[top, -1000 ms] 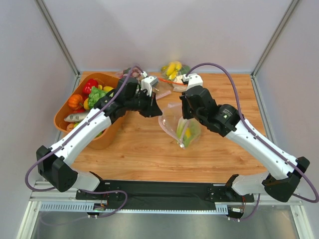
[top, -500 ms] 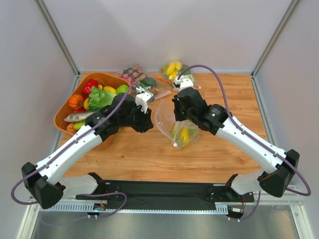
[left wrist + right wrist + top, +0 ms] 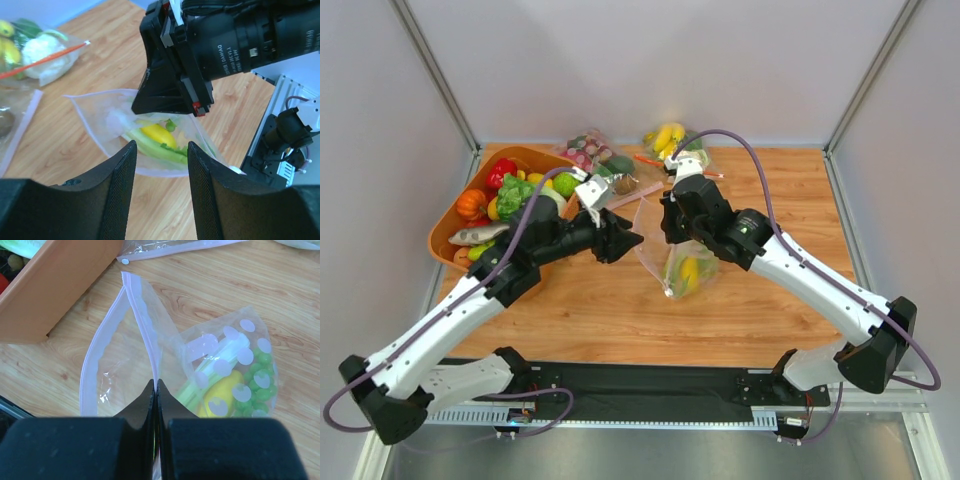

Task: Open the zip-top bag and remove the fake food

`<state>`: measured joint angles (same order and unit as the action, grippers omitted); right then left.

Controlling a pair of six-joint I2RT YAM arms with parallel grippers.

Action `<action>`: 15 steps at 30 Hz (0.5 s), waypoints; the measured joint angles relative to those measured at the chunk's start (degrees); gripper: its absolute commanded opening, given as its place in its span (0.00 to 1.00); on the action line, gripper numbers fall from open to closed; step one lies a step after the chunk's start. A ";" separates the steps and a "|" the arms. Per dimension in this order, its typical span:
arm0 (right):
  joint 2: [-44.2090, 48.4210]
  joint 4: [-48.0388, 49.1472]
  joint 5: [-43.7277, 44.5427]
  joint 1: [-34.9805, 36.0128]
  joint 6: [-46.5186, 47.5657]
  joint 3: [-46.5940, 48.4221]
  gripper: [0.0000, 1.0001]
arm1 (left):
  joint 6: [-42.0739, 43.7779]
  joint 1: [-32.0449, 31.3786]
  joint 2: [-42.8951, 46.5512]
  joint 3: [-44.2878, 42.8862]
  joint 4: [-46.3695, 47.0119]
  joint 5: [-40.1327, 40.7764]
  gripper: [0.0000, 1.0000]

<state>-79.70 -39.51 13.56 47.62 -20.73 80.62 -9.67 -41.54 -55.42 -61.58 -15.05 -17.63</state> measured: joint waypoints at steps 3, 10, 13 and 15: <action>0.00 0.09 -0.35 0.24 -0.37 -0.07 0.00 | -0.24 -1.01 -4.79 1.44 3.34 -1.79 0.53; 0.02 0.92 -1.14 0.76 -1.38 -1.90 0.00 | -0.22 -3.17 -10.99 3.82 8.15 -3.41 0.54; 0.02 0.94 -1.22 0.90 -1.75 -2.78 0.00 | -0.22 -3.74 -12.31 5.42 11.56 -4.46 0.54; 0.04 0.87 -1.22 0.92 -1.90 -3.02 0.00 | 0.07 -4.79 -13.33 6.32 12.98 -4.79 0.54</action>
<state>-79.66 -38.63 12.34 48.53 -22.63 77.60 -9.61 -46.33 -68.75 -55.27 -2.07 -22.41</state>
